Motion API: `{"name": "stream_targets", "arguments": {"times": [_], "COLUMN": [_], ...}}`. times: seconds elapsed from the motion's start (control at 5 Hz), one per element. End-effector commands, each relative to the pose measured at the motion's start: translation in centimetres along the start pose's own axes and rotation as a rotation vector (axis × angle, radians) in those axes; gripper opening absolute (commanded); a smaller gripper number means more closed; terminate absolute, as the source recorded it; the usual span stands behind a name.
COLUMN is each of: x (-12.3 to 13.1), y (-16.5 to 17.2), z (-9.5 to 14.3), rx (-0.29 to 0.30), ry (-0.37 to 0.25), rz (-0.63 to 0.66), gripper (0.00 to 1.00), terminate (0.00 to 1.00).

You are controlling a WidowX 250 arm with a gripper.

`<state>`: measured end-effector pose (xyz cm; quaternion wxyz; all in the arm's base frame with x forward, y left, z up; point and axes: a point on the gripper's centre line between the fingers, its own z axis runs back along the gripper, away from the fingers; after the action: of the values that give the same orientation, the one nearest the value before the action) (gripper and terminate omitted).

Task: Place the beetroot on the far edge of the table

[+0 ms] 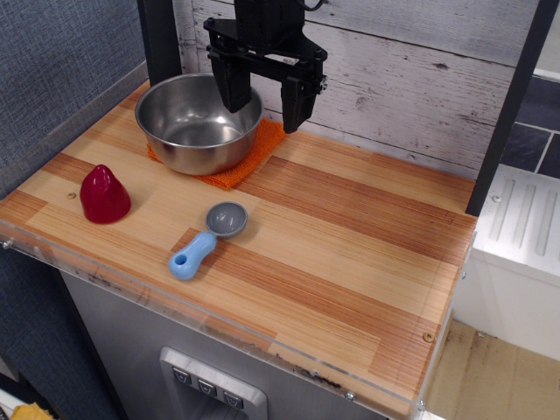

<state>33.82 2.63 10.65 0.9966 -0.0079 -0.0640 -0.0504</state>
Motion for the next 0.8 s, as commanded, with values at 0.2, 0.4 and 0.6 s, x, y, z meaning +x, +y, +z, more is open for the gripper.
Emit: {"name": "stream_targets", "arguments": {"times": [0.2, 0.4, 0.6], "x": [-1.6, -3.6, -5.7], "y": [1.7, 4.8, 7.0], "z": [0.9, 0.2, 0.0], "rx": [0.008, 0.019, 0.026], "ry": [-0.038, -0.031, -0.007], "rz": [0.011, 0.018, -0.005], "gripper": [1.0, 1.0, 1.0], "terminate": [0.0, 0.0, 0.0]}}
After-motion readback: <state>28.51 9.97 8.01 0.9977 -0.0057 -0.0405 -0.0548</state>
